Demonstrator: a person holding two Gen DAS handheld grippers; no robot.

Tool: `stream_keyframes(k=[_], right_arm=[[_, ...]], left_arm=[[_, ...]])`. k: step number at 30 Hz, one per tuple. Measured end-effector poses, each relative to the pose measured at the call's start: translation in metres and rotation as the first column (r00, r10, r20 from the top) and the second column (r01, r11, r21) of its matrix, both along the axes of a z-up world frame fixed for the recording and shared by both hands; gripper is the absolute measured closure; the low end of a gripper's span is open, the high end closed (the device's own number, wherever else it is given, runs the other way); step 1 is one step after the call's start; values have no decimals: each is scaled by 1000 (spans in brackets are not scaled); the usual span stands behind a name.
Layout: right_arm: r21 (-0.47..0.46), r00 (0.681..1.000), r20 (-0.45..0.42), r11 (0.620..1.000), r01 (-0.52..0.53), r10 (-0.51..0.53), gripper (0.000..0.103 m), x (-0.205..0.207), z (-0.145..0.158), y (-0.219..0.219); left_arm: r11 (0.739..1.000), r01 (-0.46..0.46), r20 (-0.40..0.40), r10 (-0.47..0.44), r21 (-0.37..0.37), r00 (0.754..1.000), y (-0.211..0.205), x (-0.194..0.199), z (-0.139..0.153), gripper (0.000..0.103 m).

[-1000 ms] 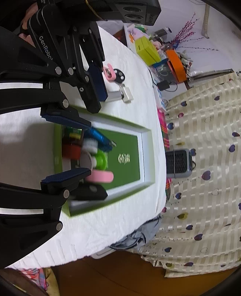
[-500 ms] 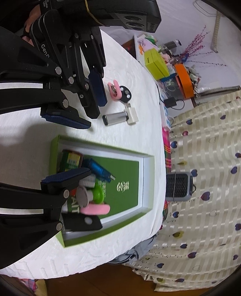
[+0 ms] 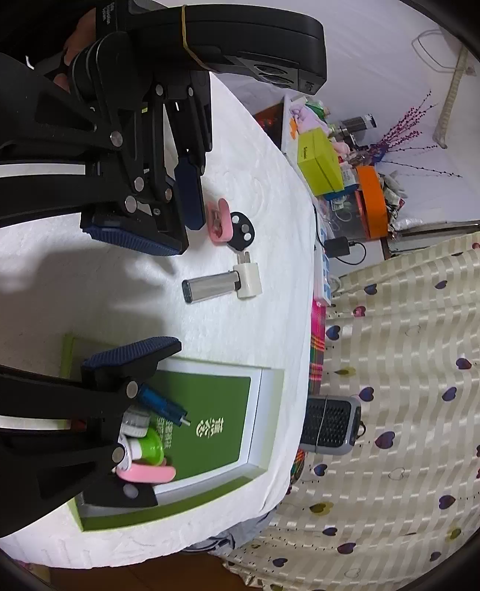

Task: Organize rigid objects
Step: 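Withdraw both tools from the box toward the remaining items, then grasp the pink tag of the black key with the left tool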

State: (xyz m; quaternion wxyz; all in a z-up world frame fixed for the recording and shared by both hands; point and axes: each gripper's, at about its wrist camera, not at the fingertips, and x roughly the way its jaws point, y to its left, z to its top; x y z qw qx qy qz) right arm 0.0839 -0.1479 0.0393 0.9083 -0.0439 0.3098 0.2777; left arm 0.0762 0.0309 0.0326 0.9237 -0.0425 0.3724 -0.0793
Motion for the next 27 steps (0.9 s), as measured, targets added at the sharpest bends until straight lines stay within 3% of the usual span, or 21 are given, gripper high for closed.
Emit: stream_keyframes(k=[11, 15, 27], right_arm=[[-28, 999, -33, 999, -34, 33, 51, 5, -8, 15], [-25, 998, -34, 998, -51, 50, 51, 5, -9, 18], [-62, 996, -55, 996, -72, 69, 51, 16, -9, 26]], left_arm=[[999, -40, -16, 39, -25, 999, 22, -4, -6, 75], [998, -58, -16, 57, -26, 998, 31, -4, -6, 69], [991, -114, -16, 115, 65, 993, 64, 26, -7, 63]])
